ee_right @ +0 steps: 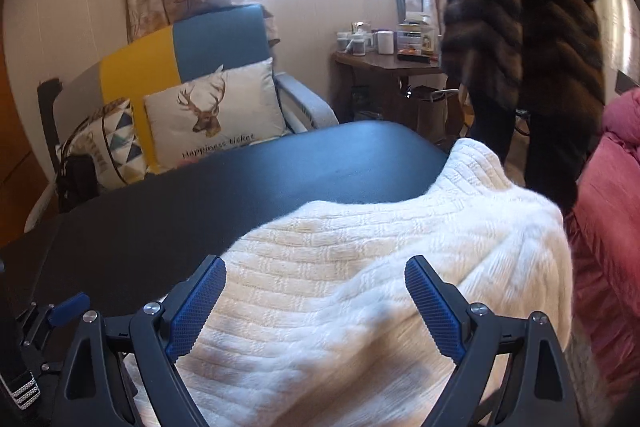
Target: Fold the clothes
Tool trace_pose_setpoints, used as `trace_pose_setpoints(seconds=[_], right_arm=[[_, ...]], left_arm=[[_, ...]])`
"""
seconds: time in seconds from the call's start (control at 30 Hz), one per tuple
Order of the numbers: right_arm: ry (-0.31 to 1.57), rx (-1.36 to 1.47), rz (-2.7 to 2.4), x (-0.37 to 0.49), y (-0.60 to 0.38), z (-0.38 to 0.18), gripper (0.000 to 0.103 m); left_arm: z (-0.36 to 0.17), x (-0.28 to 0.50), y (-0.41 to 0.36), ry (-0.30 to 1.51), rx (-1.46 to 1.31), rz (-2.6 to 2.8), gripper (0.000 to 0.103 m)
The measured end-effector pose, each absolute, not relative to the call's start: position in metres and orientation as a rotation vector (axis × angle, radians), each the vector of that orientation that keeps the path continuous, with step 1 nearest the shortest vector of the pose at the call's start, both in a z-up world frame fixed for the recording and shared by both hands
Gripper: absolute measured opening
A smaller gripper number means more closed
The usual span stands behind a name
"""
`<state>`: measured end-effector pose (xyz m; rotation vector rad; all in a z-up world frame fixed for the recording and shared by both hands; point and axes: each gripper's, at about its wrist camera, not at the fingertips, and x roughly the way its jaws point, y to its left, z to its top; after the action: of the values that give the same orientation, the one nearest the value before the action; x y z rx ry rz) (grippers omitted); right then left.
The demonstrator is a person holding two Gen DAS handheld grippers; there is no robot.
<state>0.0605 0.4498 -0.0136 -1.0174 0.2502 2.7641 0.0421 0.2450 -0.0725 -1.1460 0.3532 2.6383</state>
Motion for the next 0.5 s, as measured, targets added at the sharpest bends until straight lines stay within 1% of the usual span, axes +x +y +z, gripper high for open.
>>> trace_pose_setpoints(seconds=[0.1,0.27,0.33,0.5], right_arm=[[0.214,-1.032,2.729,0.054,0.458,-0.017,0.093],[0.216,-1.052,2.705,0.047,0.468,-0.030,0.093],[0.216,-1.066,2.700,0.044,0.470,-0.036,0.093],[0.219,-1.082,2.702,0.039,0.472,-0.046,0.093]], left_arm=[[-0.083,0.036,0.251,0.418,-1.176,2.640,0.079],[-0.111,0.026,0.256,0.459,-1.290,2.575,0.078],[-0.115,0.025,0.250,0.389,-1.305,2.569,0.078],[-0.122,0.018,0.231,0.121,-1.368,2.527,0.078]])
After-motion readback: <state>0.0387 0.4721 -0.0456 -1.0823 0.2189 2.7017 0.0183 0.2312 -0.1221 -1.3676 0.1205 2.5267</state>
